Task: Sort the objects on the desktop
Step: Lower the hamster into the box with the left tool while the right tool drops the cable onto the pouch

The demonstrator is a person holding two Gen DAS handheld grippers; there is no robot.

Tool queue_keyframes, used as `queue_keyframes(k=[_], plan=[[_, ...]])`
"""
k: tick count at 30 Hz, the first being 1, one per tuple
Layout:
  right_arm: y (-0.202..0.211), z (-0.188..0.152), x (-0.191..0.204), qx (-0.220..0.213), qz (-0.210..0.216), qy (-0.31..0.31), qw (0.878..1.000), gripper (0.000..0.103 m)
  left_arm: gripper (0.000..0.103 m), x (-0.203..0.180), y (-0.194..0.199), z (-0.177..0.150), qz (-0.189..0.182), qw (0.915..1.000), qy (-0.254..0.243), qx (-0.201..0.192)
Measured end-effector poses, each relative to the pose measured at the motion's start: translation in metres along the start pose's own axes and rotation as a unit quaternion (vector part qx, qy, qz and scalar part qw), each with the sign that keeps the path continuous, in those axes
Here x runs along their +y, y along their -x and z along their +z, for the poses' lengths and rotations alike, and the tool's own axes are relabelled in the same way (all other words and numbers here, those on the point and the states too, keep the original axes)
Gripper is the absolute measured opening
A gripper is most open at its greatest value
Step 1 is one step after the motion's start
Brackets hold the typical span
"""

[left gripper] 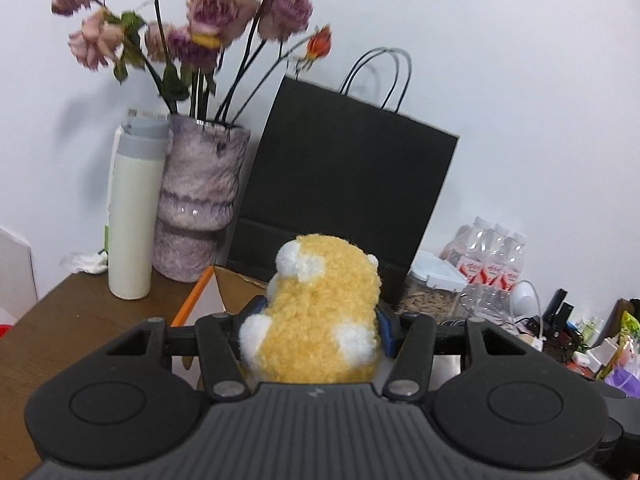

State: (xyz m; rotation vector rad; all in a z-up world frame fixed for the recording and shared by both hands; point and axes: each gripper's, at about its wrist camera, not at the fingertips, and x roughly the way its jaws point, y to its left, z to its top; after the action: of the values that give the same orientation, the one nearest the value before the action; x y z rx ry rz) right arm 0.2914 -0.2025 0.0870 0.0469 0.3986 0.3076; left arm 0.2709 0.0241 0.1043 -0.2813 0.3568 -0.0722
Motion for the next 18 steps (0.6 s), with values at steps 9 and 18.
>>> queue_keyframes(k=[9, 18], plan=[[-0.055, -0.01, -0.009, 0.049, -0.017, 0.004, 0.999, 0.088, 0.055, 0.005, -0.061, -0.013, 0.072, 0.9955, -0.024, 0.057], [-0.065, -0.023, -0.009, 0.067, -0.031, 0.007, 0.997, 0.088, 0.055, 0.019, -0.072, -0.028, 0.092, 0.992, 0.006, 0.086]])
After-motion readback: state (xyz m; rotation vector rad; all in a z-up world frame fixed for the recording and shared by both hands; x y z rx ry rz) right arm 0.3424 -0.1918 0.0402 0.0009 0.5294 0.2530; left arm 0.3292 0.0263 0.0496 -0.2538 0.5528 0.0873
